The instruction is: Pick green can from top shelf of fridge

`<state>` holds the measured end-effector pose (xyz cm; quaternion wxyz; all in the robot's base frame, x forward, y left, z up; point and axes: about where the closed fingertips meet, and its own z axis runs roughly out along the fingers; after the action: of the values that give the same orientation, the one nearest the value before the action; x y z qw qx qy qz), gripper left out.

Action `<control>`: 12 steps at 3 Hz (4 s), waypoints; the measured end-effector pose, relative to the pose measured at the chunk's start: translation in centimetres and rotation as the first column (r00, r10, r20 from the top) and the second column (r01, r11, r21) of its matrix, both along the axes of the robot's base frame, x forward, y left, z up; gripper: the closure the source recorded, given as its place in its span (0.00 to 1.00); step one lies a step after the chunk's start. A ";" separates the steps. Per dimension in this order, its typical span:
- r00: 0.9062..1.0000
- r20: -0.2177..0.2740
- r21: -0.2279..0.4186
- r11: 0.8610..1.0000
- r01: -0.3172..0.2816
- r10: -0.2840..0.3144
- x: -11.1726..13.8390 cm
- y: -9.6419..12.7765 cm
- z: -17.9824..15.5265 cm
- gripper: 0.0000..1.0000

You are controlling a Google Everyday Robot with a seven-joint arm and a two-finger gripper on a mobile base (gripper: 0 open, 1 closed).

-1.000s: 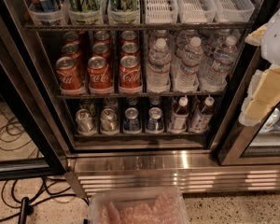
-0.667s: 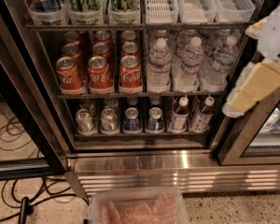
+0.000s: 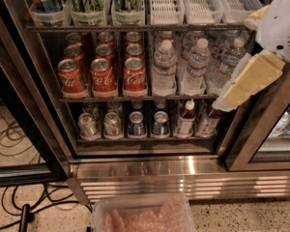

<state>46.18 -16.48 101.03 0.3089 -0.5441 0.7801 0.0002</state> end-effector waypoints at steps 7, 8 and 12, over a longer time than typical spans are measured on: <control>0.943 0.299 0.571 0.819 -0.053 -0.147 3.6 14.2 3.6 0.00; 0.907 0.381 0.651 0.748 -0.127 -0.177 6.2 19.8 5.6 0.00; 0.830 0.462 0.679 0.727 -0.103 -0.313 10.2 21.7 5.8 0.01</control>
Offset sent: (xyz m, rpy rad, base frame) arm 0.0475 0.0906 0.0493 0.5020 -0.4020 -0.0905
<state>56.39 5.21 106.81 0.6944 -0.3224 0.6337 0.1108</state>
